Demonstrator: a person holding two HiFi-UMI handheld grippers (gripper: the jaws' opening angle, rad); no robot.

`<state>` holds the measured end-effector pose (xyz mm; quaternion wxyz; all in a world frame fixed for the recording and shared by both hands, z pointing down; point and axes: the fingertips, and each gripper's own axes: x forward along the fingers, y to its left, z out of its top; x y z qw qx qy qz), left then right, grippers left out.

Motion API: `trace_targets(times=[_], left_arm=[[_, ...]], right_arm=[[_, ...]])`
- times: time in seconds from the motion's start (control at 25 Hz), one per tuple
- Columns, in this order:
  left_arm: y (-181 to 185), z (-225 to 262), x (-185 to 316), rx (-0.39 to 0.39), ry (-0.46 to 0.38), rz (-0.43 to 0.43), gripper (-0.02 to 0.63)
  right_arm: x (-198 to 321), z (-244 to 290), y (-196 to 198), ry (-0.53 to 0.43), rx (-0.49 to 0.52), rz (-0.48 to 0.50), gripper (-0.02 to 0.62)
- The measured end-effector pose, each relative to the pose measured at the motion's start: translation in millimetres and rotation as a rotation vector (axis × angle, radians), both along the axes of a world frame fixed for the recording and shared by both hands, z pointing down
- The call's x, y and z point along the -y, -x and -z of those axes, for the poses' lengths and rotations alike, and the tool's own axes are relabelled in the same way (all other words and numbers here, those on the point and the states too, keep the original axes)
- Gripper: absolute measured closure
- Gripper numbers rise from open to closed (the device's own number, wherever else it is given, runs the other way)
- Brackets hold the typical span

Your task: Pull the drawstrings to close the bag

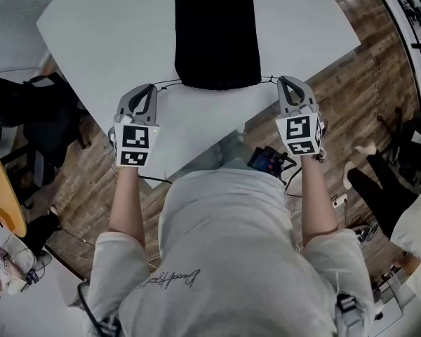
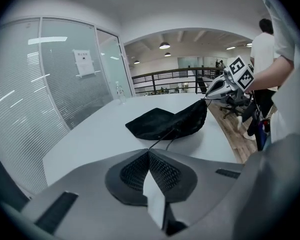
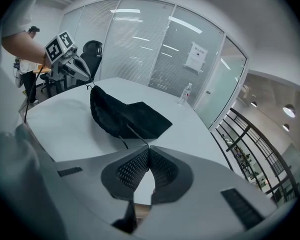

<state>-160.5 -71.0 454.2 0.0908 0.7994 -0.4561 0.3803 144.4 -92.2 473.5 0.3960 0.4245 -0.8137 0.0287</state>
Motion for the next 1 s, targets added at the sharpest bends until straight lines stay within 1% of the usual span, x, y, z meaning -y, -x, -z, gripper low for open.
trace_targets(times=[0.32,0.44,0.64,0.8,1.0], left_arm=[[6,30,3,-0.019,-0.055,0.032,0.592],[9,36,5,0.009,-0.074,0.04,0.592],[18,42,7,0.032,-0.076,0.068,0.594],[27,43,7,0.065,-0.069,0.084,0.593],[37,48,5,0.077,-0.071,0.103,0.594]], right_arm=[[3,24,-10,-0.034,-0.009,-0.01,0.568],[6,33,-14,-0.052,-0.017,-0.017,0.568],[8,39,-24,-0.058,-0.029,-0.039,0.568],[9,40,-30,-0.062,-0.038,-0.054,0.569],[11,42,-34,-0.07,-0.049,-0.078,0.571]])
